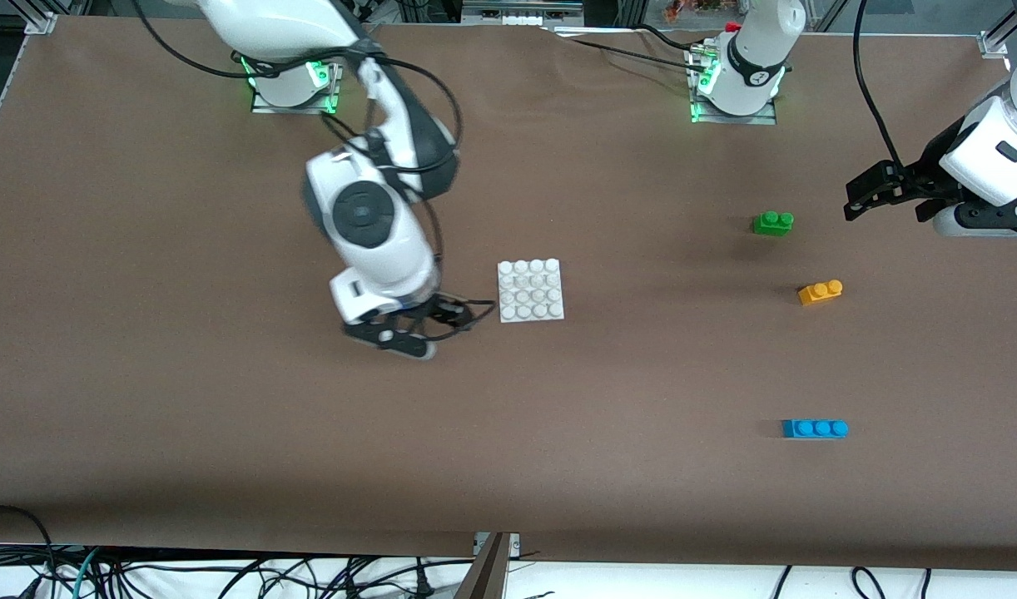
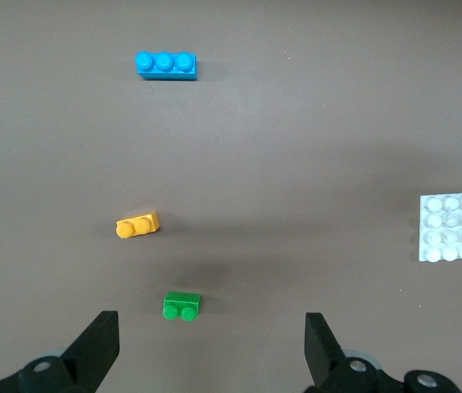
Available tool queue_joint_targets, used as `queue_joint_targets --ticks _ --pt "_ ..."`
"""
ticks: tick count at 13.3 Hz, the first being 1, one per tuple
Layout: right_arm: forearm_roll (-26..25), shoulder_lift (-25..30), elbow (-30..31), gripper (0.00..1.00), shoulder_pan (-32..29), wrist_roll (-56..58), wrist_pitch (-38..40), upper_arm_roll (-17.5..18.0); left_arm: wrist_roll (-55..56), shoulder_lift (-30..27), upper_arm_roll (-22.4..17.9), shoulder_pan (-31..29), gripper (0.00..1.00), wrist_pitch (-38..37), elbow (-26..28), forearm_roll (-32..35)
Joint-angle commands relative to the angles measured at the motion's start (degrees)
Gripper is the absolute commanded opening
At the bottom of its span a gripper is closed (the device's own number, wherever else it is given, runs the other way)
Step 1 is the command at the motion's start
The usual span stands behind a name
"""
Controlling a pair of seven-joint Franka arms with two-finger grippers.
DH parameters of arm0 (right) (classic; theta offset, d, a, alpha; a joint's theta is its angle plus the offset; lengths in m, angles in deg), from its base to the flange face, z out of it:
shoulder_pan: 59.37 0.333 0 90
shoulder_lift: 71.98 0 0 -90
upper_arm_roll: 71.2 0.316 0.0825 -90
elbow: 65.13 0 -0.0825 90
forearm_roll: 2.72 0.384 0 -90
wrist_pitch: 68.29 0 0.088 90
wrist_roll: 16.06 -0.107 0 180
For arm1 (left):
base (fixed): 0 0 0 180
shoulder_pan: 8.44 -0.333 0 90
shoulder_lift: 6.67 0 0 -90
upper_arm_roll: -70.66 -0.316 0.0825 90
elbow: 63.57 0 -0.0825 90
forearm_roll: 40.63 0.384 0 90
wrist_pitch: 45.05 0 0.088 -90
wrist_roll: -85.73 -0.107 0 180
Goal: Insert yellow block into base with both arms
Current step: 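Release the base plate and return the right gripper to rest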
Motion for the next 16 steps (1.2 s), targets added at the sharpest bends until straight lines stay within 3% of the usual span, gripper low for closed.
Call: queue_joint_targets --ticks 1,3,5,7,9,11,13,16 --pt "-0.65 12.60 12.14 0.99 -5.93 9.86 3.63 1.52 -0.55 0.52 -0.49 0.00 1.00 -0.74 -0.88 -0.55" --pt "-0.65 19.37 15.94 0.99 -13.03 19.43 8.55 3.35 -0.98 1.66 -0.49 -0.17 1.00 -0.74 -0.88 -0.55" --pt "-0.74 25.61 18.14 0.99 -25.49 25.08 14.44 11.50 -1.25 2.36 -0.66 -1.92 1.00 -0.56 -1.06 -0.37" --pt "-2.14 30.19 18.59 0.99 -32.73 29.64 18.93 14.00 -1.07 5.69 -0.66 -5.25 1.00 -1.00 -0.35 -0.37" --pt "-4.77 34.15 19.55 0.99 -33.72 32.30 20.79 14.00 -0.99 9.73 -0.75 -10.08 1.00 -1.36 -0.01 -0.37" --pt "-5.92 36.01 19.29 0.99 -34.25 35.10 23.59 13.74 -0.72 12.38 -0.75 -13.08 1.00 0.31 0.35 4.95" --pt "-6.01 36.19 18.94 0.99 -34.08 35.56 23.96 13.21 -0.11 11.08 -0.66 -13.44 1.00 4.51 4.98 7.18" --pt "-6.01 35.92 18.77 0.99 -34.08 35.39 23.96 13.21 -0.11 5.64 -0.58 -14.94 1.00 17.94 19.11 9.46"
